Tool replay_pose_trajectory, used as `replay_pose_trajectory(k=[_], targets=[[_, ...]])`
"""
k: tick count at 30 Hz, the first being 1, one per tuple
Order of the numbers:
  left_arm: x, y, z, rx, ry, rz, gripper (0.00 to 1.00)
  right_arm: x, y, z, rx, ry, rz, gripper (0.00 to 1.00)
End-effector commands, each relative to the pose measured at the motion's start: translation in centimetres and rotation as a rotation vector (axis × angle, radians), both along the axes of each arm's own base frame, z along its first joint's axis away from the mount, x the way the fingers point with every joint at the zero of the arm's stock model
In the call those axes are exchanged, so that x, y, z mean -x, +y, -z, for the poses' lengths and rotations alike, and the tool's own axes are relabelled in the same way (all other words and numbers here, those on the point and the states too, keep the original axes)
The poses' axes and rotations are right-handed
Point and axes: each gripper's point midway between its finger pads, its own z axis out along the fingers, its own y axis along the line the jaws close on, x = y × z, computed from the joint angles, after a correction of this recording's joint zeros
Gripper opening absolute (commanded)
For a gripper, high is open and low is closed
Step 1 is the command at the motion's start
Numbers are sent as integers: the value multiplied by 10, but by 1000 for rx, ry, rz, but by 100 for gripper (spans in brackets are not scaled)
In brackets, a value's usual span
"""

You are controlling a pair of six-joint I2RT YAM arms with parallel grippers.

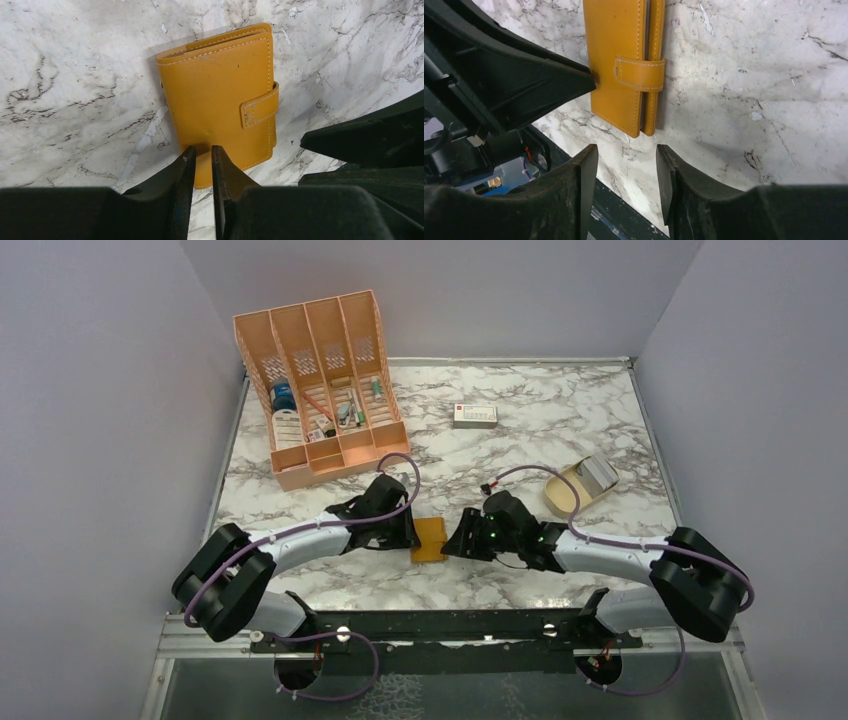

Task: Put the credit cards into the card holder
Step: Turn over the card holder at the center of the board.

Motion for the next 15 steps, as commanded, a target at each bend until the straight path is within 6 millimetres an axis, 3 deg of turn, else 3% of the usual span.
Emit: replay_pose_trajectory(k=[1,11,15], targets=[[10,5,10,-7,35,9,21,-11,19,-12,-63,-33,-9,49],[10,7,12,-8,33,2,21,-18,25,10,-18,-25,-16,54],[11,6,12,-1,33,4,21,-18,31,13,-31,-25,-37,49]])
